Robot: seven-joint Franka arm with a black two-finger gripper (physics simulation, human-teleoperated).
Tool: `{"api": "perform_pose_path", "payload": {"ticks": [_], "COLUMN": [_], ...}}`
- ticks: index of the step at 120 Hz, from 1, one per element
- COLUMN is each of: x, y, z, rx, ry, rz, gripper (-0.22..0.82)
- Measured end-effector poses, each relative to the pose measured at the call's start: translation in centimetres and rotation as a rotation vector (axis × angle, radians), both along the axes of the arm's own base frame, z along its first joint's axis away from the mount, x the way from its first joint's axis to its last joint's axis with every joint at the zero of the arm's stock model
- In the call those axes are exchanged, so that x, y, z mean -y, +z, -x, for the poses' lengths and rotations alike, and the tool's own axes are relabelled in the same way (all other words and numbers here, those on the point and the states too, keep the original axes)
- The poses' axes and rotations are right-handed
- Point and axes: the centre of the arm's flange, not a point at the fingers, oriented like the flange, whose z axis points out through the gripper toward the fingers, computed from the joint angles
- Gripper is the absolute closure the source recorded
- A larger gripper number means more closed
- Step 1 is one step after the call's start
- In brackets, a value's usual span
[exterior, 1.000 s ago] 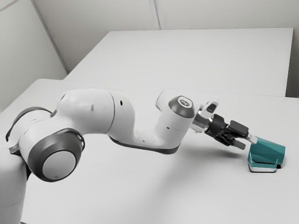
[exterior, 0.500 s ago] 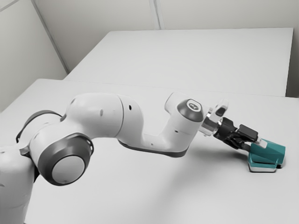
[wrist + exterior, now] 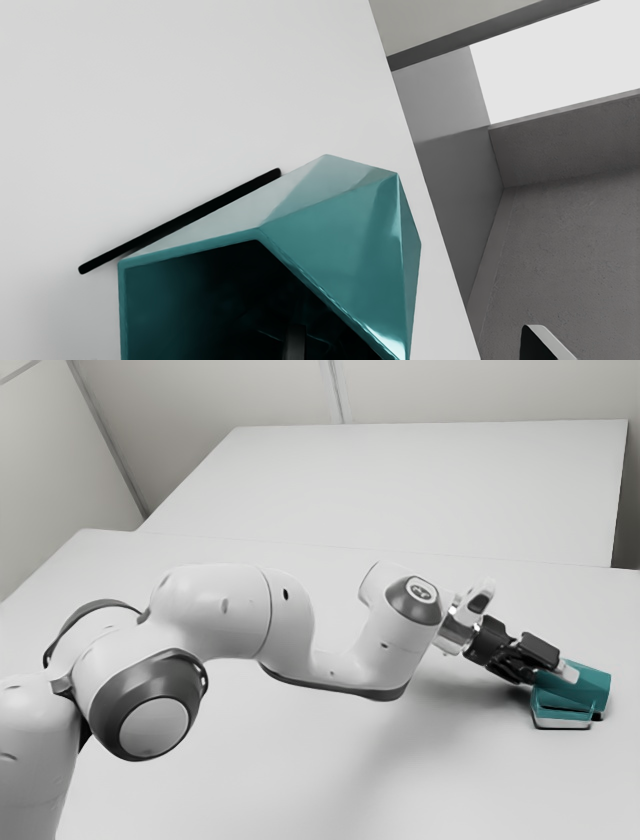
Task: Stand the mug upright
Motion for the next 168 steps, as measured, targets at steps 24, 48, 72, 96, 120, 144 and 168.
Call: {"api": "perform_pose_path", "payload": {"ticks": [24,48,72,96,120,144,168], "x": [0.2,0.2,0.2,0.2,0.0,-2.6,-7.0], "y": [0.0,0.1,0.2,1.0,3.8,8.6,10.6], "z": [0.0,-0.1,-0.1,-0.3,-0.5,-0.9,-1.1], "rx": [0.001,0.002,0.006,0.016,0.05,0.121,0.178], "ry": [-0.001,0.001,0.0,0.001,0.008,0.008,-0.028], "rz": [0.003,0.004,0.006,0.009,0.016,-0.009,-0.143], "gripper": [0.32,0.5,0.68,0.75,0.77,0.78,0.79]}}
